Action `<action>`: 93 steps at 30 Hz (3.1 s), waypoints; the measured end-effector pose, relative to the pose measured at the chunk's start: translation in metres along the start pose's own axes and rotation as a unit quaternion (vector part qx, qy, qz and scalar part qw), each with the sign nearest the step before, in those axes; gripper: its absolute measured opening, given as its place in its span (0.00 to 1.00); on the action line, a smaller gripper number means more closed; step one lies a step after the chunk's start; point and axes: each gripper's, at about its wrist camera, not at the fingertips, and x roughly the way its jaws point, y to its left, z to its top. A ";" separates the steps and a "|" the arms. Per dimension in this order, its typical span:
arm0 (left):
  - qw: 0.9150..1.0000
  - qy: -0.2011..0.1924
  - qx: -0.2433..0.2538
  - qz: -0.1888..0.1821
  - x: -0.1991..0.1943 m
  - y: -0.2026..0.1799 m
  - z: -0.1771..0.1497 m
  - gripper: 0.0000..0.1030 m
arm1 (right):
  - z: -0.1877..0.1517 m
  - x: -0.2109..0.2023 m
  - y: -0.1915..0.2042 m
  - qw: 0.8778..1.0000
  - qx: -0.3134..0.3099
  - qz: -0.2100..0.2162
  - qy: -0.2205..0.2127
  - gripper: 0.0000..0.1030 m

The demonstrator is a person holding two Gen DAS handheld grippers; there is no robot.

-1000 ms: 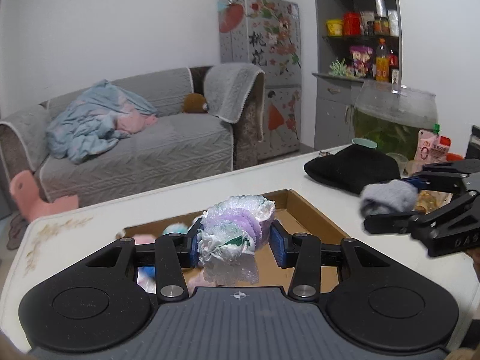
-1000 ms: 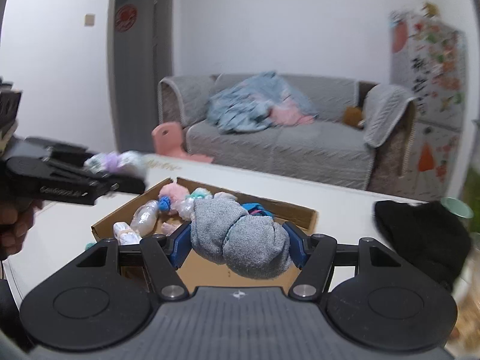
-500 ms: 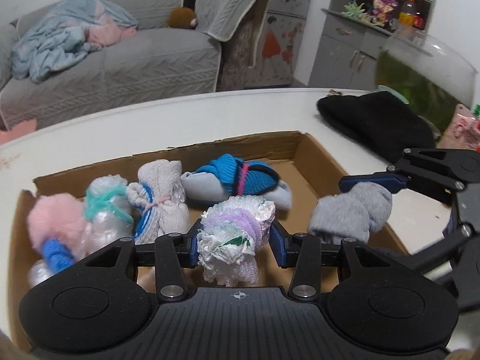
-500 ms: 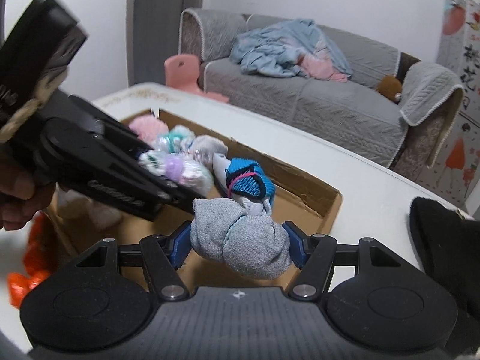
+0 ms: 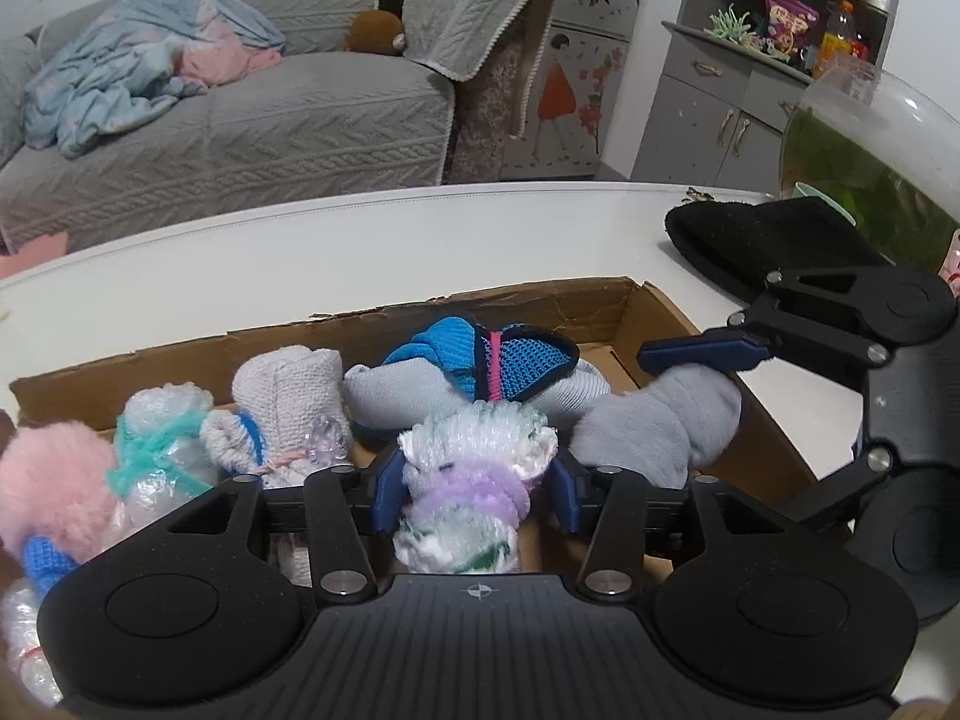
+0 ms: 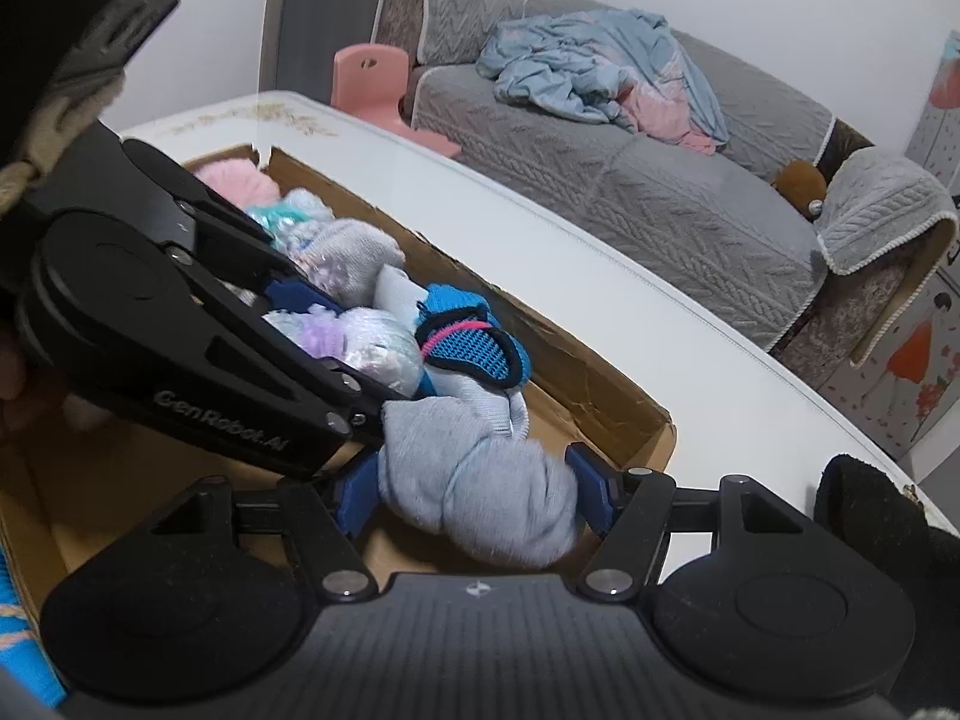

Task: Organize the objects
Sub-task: 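Carry both items over the tray and lower them inside, then open both grippers to release the items and withdraw, then grasp teal-tied white bundle with left gripper while right grasps green-print sock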

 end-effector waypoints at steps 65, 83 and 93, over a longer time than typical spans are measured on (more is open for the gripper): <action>0.984 -0.129 0.007 0.124 -0.210 0.035 -0.143 0.99 | -0.072 -0.130 0.069 0.987 0.138 -0.058 -0.062 0.99; 0.984 -0.100 -0.010 0.148 -0.175 0.048 -0.195 0.99 | -0.115 -0.087 0.089 0.978 0.197 -0.058 -0.038 0.80; 0.989 -0.072 -0.023 0.125 -0.157 0.055 -0.185 0.99 | -0.123 -0.093 0.093 0.977 0.198 -0.056 -0.053 0.53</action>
